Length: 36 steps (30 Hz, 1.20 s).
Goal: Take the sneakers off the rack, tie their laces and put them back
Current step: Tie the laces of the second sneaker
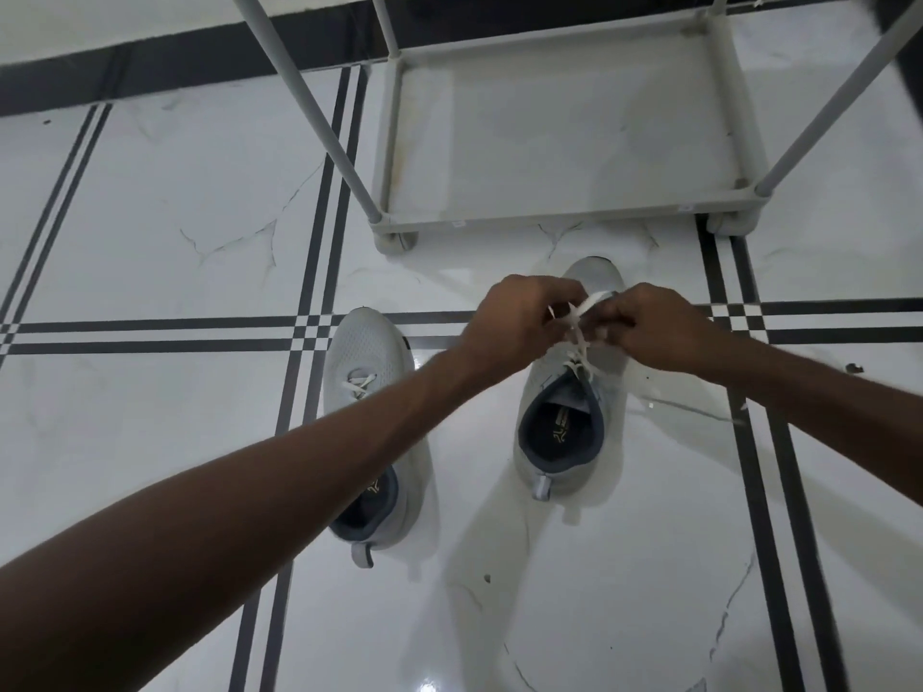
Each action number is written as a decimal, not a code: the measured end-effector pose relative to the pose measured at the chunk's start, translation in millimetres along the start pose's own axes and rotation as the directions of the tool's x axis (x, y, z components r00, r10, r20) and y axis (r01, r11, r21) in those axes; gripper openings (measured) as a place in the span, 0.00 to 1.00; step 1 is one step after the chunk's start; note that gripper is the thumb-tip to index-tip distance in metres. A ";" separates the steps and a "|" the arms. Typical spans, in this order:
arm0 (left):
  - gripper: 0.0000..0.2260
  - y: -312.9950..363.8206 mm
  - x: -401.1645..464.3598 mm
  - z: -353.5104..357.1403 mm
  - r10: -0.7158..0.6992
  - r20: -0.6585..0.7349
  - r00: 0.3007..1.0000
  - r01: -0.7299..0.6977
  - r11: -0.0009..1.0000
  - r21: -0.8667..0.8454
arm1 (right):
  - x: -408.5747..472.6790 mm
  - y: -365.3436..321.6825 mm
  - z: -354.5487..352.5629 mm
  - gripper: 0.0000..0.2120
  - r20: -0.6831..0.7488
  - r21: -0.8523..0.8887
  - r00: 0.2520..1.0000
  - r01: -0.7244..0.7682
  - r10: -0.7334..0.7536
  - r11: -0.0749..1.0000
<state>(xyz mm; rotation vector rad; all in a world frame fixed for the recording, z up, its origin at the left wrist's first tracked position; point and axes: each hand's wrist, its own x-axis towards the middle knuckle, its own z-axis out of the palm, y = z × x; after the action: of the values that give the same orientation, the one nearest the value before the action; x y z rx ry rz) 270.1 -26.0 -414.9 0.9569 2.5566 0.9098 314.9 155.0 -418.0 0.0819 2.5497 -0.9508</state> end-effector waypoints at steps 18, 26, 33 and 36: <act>0.09 -52.2 -56.7 23.7 -0.759 0.358 0.543 0.837 0.458 -0.299 | -5.3 62.1 -18.3 0.21 -0.042 -0.294 0.988 -0.155 0.149 0.943; 0.13 -44.3 -40.2 27.2 -0.755 0.214 0.620 0.784 0.588 -0.199 | -2.2 42.0 -18.2 0.13 0.011 0.757 0.971 -0.165 0.241 0.632; 0.14 -7.0 -35.6 33.6 -0.304 0.067 0.950 0.303 0.953 0.027 | -6.8 53.0 -3.9 0.21 -0.344 -0.318 0.919 0.078 -0.192 0.945; 0.10 -3.0 -25.8 35.7 -0.354 0.170 0.920 0.352 0.935 0.041 | -7.1 60.7 -1.4 0.19 -0.363 -0.573 0.874 0.065 -0.324 0.817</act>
<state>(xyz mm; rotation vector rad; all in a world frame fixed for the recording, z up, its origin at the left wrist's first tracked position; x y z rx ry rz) 303.5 -28.3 -443.6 0.5210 2.4695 0.6773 332.7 203.0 -451.4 -0.1617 3.2177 -0.2313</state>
